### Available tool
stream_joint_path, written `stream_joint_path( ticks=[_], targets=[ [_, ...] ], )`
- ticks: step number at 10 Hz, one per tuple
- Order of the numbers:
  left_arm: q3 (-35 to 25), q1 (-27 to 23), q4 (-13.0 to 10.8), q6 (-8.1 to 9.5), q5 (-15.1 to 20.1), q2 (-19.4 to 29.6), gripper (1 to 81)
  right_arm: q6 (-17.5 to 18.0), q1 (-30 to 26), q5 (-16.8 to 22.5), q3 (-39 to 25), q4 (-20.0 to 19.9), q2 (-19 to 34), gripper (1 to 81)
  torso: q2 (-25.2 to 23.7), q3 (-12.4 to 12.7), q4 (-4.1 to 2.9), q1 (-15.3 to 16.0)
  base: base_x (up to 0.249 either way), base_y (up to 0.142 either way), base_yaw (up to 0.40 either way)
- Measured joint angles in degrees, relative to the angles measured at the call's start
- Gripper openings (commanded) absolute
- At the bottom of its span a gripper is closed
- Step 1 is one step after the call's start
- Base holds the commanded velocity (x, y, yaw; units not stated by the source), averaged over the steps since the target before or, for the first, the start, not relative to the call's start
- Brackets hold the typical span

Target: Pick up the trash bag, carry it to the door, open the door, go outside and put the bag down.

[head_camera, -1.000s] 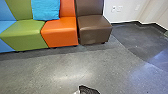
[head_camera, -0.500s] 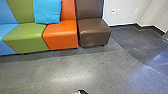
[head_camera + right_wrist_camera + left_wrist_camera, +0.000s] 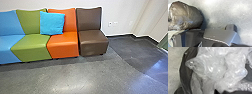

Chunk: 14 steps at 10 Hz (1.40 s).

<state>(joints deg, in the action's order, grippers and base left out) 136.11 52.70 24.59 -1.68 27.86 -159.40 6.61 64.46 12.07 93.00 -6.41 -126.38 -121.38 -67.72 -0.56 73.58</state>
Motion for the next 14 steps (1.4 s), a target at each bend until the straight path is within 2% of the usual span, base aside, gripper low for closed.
stream_joint_path(
  ticks=[2, 4, 8, 11, 14],
  targets=[
    [0.0, 1.8, -0.3, -0.49, -0.2, -0.1, 1.0, 0.0, 1.0, 0.4, 2.9, 0.0, -1.4, 81.1, 3.9, 4.0, 0.00, -2.6, 0.000, 0.000, 0.000],
    [0.7, 3.6, -0.2, -0.63, -0.9, -0.1, 1.0, -0.2, 2.3, 0.8, 3.1, 0.0, -2.7, 81.1, 7.4, 7.6, 0.00, -4.9, 0.000, 0.000, 0.000],
    [1.6, 7.6, -0.1, -1.48, -4.2, 0.5, 1.0, -0.2, 5.6, 0.5, 6.1, 0.1, -2.8, 81.1, 14.5, 8.7, 0.00, -9.5, 0.000, 0.000, 0.000],
    [2.8, 10.4, -0.1, -4.40, -5.5, 0.1, 1.0, -1.2, 7.4, 0.2, 10.3, 0.3, -6.0, 81.1, 20.6, 8.7, 0.00, -13.5, 0.000, 0.000, 0.000],
    [4.6, 12.1, 0.0, -5.58, -6.9, 0.0, 1.0, -2.6, 8.1, -0.1, 12.4, 0.3, -8.8, 81.1, 26.7, 10.1, 0.00, -17.4, 0.000, 0.000, 0.000]
  ],
)
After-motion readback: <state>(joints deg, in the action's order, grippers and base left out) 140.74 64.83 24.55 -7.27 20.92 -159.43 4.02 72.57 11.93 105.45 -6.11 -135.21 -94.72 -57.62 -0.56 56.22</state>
